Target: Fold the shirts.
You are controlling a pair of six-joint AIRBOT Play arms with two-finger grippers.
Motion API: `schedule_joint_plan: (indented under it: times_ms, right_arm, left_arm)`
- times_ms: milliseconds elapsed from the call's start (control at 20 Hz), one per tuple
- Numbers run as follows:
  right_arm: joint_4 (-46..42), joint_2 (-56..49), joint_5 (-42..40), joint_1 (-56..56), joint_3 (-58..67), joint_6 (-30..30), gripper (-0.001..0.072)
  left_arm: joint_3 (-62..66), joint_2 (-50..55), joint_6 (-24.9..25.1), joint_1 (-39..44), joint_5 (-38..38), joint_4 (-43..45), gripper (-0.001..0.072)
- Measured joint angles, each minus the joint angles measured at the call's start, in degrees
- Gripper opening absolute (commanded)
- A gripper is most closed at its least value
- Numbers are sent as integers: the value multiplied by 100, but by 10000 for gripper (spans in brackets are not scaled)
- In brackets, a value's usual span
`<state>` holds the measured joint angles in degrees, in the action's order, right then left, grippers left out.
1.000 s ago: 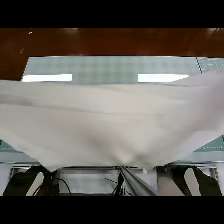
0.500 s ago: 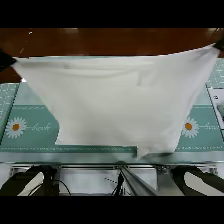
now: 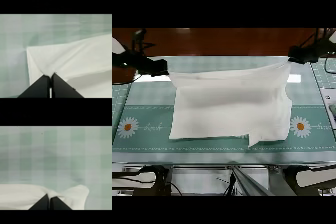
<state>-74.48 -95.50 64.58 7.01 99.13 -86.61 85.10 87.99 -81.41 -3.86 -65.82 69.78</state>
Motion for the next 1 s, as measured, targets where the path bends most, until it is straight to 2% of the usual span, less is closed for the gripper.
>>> schedule_joint_plan:
  times_ms: [250, 600, 650, 700, 750, 800, 850, 900, 1000]
  right_arm:
    - [22, -428, 127, 0, 0, -2, 24]
    - [-284, -452, 1786, 0, -66, 149, 26]
    - [-313, -468, 1899, 0, -85, 149, 44]
    - [-328, -481, 2002, 0, -96, 149, 192]
    - [-332, -487, 2085, 0, -103, 151, 351]
    - [-352, -496, 2166, 0, -107, 177, 394]
    - [-367, -496, 2288, 7, -107, 258, 394]
    - [-380, -498, 2472, 22, -109, 341, 394]
    - [-538, -476, 2949, 111, -114, 457, 394]
  left_arm:
    - [26, 719, 81, -17, 472, -243, 27]
    - [262, 933, 203, -107, -621, -315, 28]
    - [273, 973, 164, -111, -706, -345, 28]
    - [278, 1010, 144, -116, -780, -407, 36]
    - [286, 1036, 122, -118, -835, -450, 129]
    - [291, 1056, 103, -129, -933, -490, 258]
    - [295, 1064, 98, -151, -1060, -509, 408]
    - [299, 1064, 79, -197, -1200, -525, 440]
    - [297, 1049, 79, -343, -1552, -527, 440]
